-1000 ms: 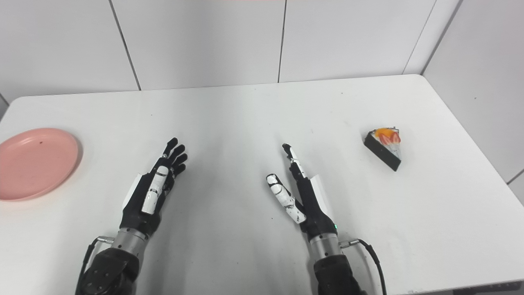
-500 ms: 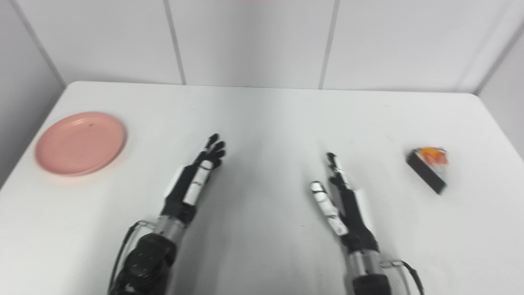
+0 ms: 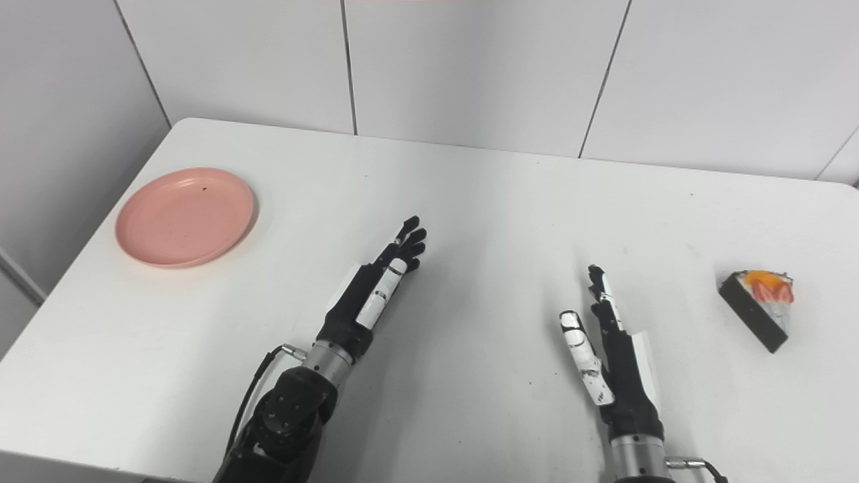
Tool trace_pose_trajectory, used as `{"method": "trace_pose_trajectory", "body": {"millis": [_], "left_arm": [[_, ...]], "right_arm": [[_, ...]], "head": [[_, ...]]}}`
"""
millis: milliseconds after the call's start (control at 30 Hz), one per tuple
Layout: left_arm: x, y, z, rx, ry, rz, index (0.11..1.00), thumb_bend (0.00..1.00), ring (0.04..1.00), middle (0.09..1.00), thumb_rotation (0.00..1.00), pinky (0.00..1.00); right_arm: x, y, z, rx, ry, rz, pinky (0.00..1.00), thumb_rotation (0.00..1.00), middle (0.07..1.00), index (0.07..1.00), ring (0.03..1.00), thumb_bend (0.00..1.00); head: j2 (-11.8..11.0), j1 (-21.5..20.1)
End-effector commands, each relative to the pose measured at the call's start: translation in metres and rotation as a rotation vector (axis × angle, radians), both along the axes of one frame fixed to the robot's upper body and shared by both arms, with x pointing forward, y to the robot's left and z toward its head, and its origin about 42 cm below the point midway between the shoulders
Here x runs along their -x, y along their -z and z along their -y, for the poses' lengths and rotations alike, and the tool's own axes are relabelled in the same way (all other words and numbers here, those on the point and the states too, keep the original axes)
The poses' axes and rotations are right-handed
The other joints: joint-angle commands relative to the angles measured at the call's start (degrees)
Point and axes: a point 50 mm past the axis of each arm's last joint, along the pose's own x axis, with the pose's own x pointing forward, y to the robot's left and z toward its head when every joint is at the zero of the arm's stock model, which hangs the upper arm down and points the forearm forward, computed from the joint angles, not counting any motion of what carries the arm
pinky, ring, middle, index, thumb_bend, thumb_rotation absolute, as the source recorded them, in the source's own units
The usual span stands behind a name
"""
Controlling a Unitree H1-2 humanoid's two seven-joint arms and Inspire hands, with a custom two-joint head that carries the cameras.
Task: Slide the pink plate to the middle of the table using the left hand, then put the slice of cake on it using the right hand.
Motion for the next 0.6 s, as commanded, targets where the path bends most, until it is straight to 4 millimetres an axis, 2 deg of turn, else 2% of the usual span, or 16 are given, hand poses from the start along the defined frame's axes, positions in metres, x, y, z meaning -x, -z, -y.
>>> {"method": "trace_pose_trajectory", "body": {"millis": [0, 367, 567], "left_arm": [[0.012, 0.025, 0.015, -0.007, 0.029, -0.082, 0.951, 0.37, 0.953, 0.959, 1.0, 0.94], [0.013, 0.024, 0.015, 0.009, 0.027, -0.087, 0.952, 0.36, 0.951, 0.957, 1.0, 0.94], [0.011, 0.014, 0.014, 0.021, 0.048, -0.078, 0.952, 0.37, 0.952, 0.957, 1.0, 0.95]], "right_arm": [[0.003, 0.007, 0.011, 0.016, -0.005, 0.02, 0.97, 1.0, 0.99, 0.978, 0.979, 0.28], [0.003, 0.014, 0.017, 0.031, 0.013, 0.01, 0.95, 1.0, 0.977, 0.968, 0.964, 0.24], [0.001, 0.018, 0.019, 0.024, 0.01, 0.016, 0.95, 1.0, 0.977, 0.968, 0.965, 0.26]], "head": [[-0.3, 0.5], [-0.4, 0.6], [-0.4, 0.5]]}}
